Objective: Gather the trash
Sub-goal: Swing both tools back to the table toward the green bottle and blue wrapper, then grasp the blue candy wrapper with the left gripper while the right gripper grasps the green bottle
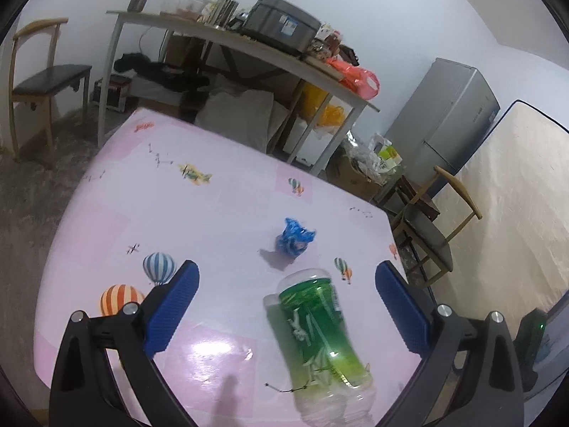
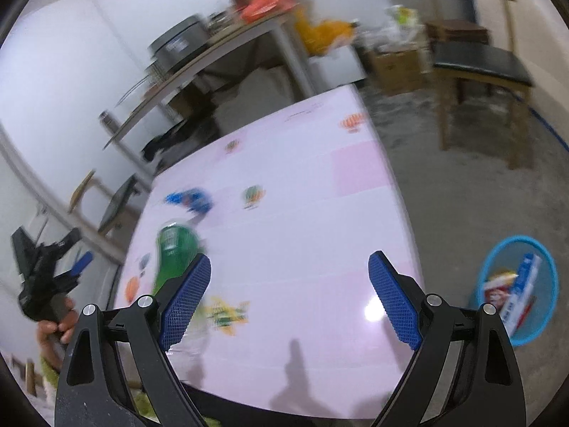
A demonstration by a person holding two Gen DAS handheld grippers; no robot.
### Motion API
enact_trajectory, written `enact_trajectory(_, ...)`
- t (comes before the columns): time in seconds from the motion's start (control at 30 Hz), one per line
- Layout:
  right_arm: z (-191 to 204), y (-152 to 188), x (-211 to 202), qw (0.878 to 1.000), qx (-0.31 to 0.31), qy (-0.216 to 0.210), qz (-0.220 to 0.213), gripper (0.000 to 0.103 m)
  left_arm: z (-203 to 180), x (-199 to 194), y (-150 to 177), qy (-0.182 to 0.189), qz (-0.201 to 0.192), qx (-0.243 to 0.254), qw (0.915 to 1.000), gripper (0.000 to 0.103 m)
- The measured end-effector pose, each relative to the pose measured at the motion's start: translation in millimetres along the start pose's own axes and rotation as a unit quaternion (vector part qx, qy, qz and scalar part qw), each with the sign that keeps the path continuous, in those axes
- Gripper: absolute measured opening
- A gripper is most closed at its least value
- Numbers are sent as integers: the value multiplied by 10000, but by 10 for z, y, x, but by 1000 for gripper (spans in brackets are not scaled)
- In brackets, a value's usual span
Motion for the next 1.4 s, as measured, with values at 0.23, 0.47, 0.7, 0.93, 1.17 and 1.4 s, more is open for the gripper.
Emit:
enact_trajectory(0.23, 580, 158, 380, 9949, -459, -574, 696, 86, -135, 540, -74, 597, 975, 640, 9914, 97)
enact_trajectory(0.47, 753, 278, 589, 9910, -641, -480, 1072, 86, -476, 1276, -220, 323, 1369, 1550, 9778, 97)
enact_trajectory(0.7, 760, 330, 695, 9900, -629, -350, 1215, 86, -520, 1978, -188, -156, 1895, 1961, 9620, 88)
enact_trajectory(0.93, 781, 348, 755, 9890, -655, -308, 1288, 86, -416, 2358, -140, -421, 2183, 1843, 9574, 64)
enact_trajectory(1.17, 766, 354, 786, 9885, -630, -329, 1332, 86, -325, 2465, -94, -397, 2289, 1592, 9595, 37)
enact_trajectory(1.4, 783, 362, 783, 9879, -618, -409, 1364, 86, -282, 2353, -159, -337, 2110, 1379, 9671, 30)
Point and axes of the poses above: each gripper's, at about its wrist camera, not at the fingertips, and x roughly the way its jaws point, z to its left, y to its underside, the point moved 4 cm from there along x, roughly the way its jaws point
